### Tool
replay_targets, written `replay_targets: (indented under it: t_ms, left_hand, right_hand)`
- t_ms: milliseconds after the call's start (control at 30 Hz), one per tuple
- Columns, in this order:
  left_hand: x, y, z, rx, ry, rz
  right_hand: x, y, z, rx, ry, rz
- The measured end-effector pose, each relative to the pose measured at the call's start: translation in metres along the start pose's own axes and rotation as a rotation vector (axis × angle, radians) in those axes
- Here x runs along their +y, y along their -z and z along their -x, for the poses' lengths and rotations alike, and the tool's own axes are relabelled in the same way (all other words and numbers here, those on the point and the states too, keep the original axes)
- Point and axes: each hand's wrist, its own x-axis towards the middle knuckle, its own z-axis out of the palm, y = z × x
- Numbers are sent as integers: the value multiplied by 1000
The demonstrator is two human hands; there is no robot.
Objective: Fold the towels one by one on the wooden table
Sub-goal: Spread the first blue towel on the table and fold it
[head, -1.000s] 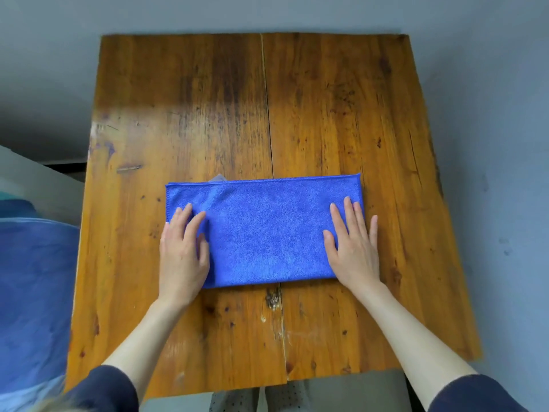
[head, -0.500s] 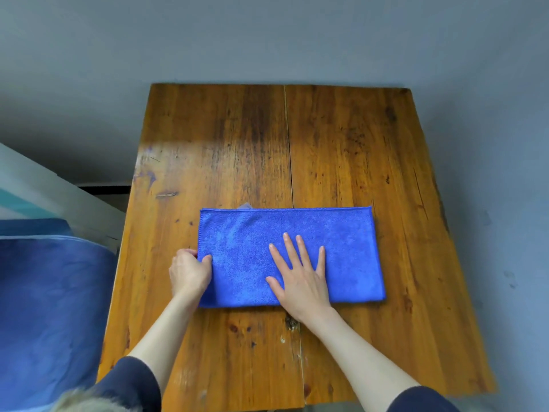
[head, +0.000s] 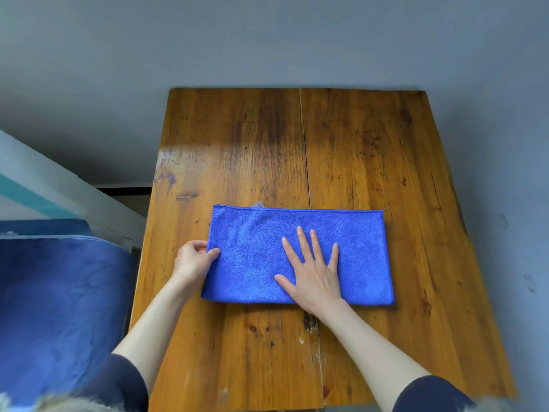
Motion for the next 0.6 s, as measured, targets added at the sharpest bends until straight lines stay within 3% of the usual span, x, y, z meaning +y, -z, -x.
replay_targets:
  t_ms: [133,267,400,600]
  left_hand:
    - [8,13,6,-176,31,176]
    - [20,17,18,-243,4,231]
    - [40,11,34,-258,-42,248]
    - [77,-30,64,-295,-158,228]
  right_hand:
    - [-6,3,-6,-46,7,-7]
    - [4,14,-3,-88,55,-70]
    - [26,27,14,-16,62,-184]
    - [65,38,51,158,-72,-314]
